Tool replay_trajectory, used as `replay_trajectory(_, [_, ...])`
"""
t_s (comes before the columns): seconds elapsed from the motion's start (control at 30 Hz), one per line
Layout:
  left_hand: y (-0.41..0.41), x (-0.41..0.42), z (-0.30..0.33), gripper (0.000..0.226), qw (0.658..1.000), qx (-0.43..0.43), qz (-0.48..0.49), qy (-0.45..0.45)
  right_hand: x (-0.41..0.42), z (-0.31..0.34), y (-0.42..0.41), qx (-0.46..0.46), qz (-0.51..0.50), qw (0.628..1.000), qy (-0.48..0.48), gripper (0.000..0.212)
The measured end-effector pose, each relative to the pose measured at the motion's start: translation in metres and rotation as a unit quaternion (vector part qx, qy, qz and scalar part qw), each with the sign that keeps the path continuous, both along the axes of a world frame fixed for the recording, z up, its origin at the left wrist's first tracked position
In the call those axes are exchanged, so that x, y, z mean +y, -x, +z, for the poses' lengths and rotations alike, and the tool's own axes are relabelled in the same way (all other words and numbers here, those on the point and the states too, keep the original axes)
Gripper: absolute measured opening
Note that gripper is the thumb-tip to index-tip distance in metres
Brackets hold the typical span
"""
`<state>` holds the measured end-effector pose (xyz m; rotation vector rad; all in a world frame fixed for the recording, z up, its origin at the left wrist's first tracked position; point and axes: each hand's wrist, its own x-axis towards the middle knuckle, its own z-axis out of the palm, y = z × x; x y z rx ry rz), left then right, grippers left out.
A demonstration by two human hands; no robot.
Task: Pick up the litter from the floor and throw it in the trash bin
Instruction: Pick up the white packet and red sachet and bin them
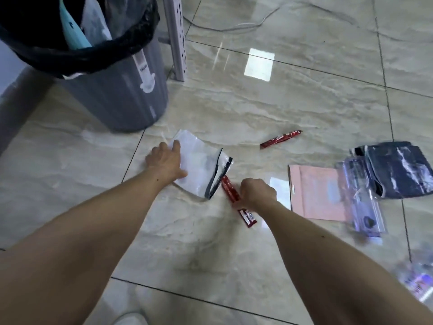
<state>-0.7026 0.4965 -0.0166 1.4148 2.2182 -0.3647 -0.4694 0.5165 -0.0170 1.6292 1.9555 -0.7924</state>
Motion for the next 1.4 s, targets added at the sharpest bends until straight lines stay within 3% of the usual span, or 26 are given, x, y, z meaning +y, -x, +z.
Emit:
replay_trajectory(0.13, [0.002, 0.012, -0.021, 0.121, 1.000, 0.006, 0.018, -0.001, 0.008, -0.012, 0.003, -0.001, -0.004, 1.000, -0.018, 0.042])
replay_trajectory(0.27, [-0.001, 0.013, -0.018, 0.129, 0.999, 0.023, 0.049, -0.006, 0.013, -0.003, -0.007, 0.000, -0.043, 0.999, -0.015, 0.031])
replay_trajectory(0.33, [0.001, 0.010, -0.013, 0.113, 0.998, 0.022, 0.057, -0.015, 0.015, 0.002, -0.014, 0.008, -0.065, 0.998, -0.007, 0.028])
replay_trajectory(0.47, [0.005, 0.004, 0.010, 0.051, 0.996, -0.010, 0.061, -0.070, 0.021, 0.025, -0.028, 0.036, -0.121, 0.992, -0.031, 0.021])
replay_trajectory(0.6, [0.006, -0.003, 0.059, 0.023, 0.992, -0.069, 0.060, -0.083, 0.021, 0.070, -0.029, 0.059, -0.144, 0.987, -0.026, 0.021])
replay_trajectory(1.03, [0.013, -0.009, 0.286, 0.026, 0.989, -0.111, 0.097, -0.034, 0.035, 0.283, 0.018, 0.058, -0.116, 0.991, -0.007, 0.023])
replay_trajectory(1.3, [0.055, 0.008, 0.421, 0.023, 0.969, -0.127, 0.193, -0.085, 0.062, 0.409, 0.084, 0.122, -0.103, 0.987, -0.026, 0.025])
replay_trajectory(1.4, [0.081, 0.013, 0.452, 0.026, 0.964, -0.107, 0.220, -0.100, 0.076, 0.437, 0.120, 0.117, -0.044, 0.992, -0.013, 0.023])
